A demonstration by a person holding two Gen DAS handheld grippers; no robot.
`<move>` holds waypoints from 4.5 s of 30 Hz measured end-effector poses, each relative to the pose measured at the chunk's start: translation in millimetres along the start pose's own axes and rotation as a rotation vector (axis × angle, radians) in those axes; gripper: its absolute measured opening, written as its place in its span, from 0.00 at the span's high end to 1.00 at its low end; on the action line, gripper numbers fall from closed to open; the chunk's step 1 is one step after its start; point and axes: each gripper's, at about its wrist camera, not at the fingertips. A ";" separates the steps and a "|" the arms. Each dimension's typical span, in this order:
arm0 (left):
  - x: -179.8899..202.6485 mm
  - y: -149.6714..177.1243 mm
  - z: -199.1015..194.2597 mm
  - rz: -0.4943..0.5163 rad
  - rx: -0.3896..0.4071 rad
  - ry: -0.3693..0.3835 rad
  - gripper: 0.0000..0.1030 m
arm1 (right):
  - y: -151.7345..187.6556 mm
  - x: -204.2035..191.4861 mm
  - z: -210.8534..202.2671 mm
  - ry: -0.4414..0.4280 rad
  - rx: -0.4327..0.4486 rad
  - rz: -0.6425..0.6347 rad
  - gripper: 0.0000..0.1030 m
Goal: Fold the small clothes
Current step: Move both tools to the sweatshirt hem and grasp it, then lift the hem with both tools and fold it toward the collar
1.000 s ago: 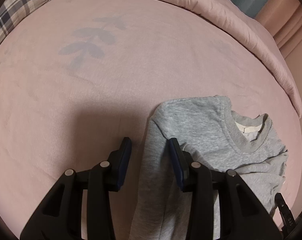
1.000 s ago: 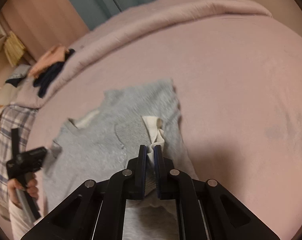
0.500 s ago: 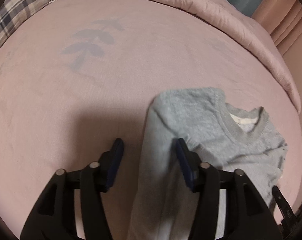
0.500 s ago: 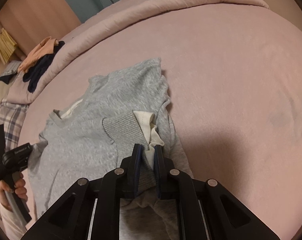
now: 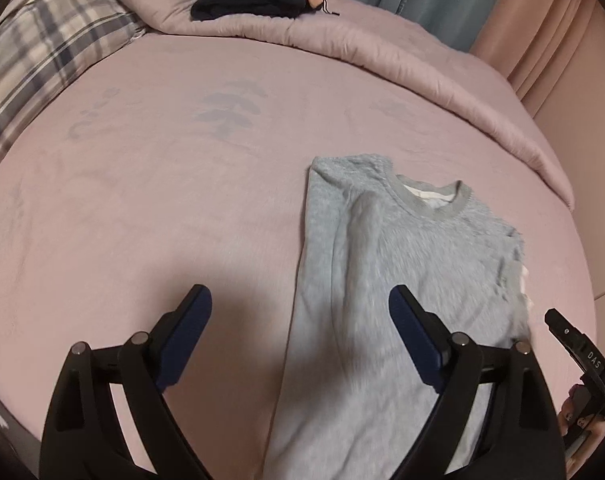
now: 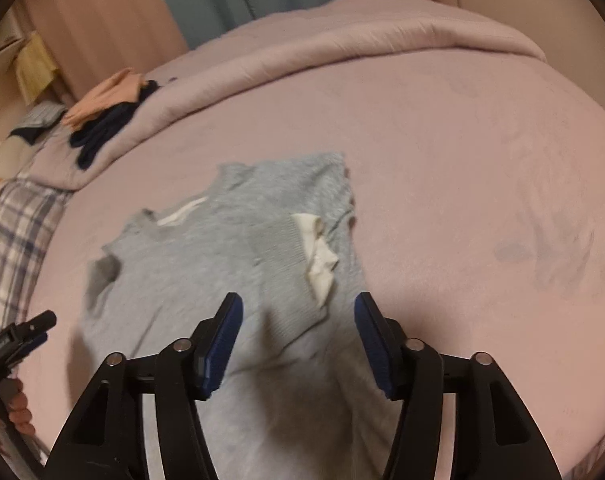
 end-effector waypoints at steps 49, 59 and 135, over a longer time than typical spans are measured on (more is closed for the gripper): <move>-23.6 174.6 -21.5 -0.028 -0.244 0.101 0.19 | 135.3 43.9 -71.7 0.023 -0.112 0.054 0.13; -28.2 183.6 -20.9 -0.033 -0.250 0.114 0.28 | 148.3 44.7 -57.9 -0.042 -0.182 0.054 0.14; -30.8 107.1 -139.1 0.035 -0.005 0.356 0.92 | 112.9 -14.6 -151.3 -0.352 0.078 -0.047 0.84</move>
Point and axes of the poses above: each gripper's, at about its wrist camera, not at the fingertips, and z roughly the way its jaws point, x to its right, y to its underside, and after that the axes turned 9 degrees about -y, right-handed
